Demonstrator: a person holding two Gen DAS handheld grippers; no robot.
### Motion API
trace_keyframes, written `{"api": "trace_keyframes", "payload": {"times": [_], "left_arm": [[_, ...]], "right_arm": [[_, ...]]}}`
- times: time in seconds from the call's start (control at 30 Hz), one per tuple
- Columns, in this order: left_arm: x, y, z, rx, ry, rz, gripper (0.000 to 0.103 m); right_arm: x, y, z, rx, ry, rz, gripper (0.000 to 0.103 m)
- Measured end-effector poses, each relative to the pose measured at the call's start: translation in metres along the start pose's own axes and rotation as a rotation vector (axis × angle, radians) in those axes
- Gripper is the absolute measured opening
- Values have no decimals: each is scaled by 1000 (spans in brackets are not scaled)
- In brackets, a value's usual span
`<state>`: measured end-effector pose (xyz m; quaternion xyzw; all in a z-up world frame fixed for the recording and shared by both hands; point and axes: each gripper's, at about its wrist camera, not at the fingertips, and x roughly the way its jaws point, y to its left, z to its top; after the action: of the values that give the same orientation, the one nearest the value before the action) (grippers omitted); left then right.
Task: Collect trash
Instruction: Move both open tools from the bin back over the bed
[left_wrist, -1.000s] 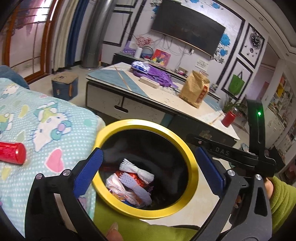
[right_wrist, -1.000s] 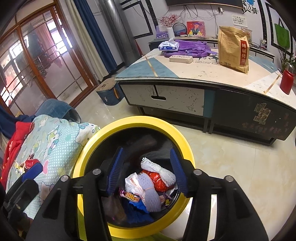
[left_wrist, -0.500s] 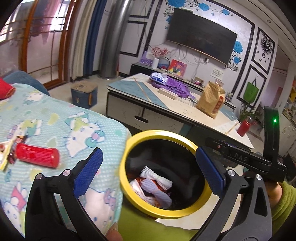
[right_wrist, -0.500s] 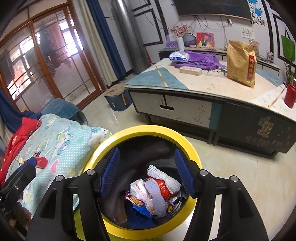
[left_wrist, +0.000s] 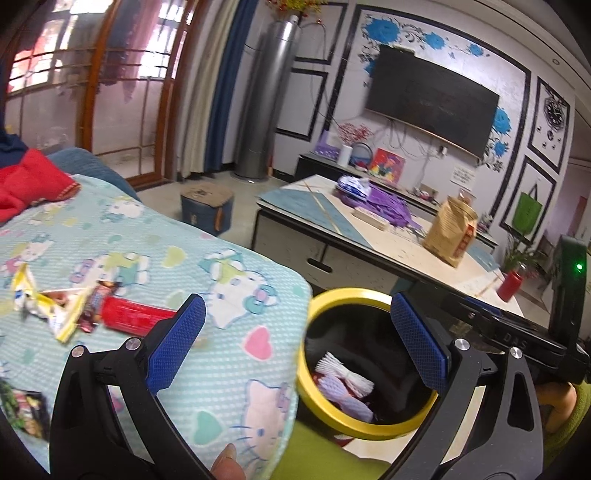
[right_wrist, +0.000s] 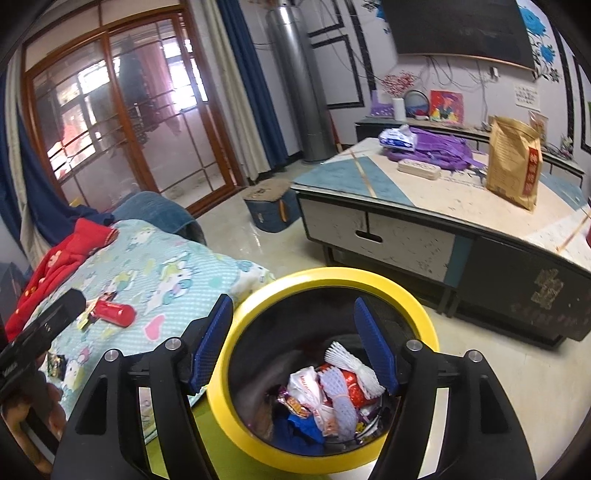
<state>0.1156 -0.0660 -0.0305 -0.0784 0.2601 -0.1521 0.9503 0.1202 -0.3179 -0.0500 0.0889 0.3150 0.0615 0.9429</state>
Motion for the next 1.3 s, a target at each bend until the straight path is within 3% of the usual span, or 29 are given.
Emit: {"api": "trace_keyframes", "payload": {"times": [0.6,1.3], "left_arm": [[-47,61,8,-77,-78,150,92],[-89,132,2,-165,-82,323,92]], "right_arm": [[-9,74,4,-173,-33,151,66],[33,168,-3,-324,73,333,66]]}}
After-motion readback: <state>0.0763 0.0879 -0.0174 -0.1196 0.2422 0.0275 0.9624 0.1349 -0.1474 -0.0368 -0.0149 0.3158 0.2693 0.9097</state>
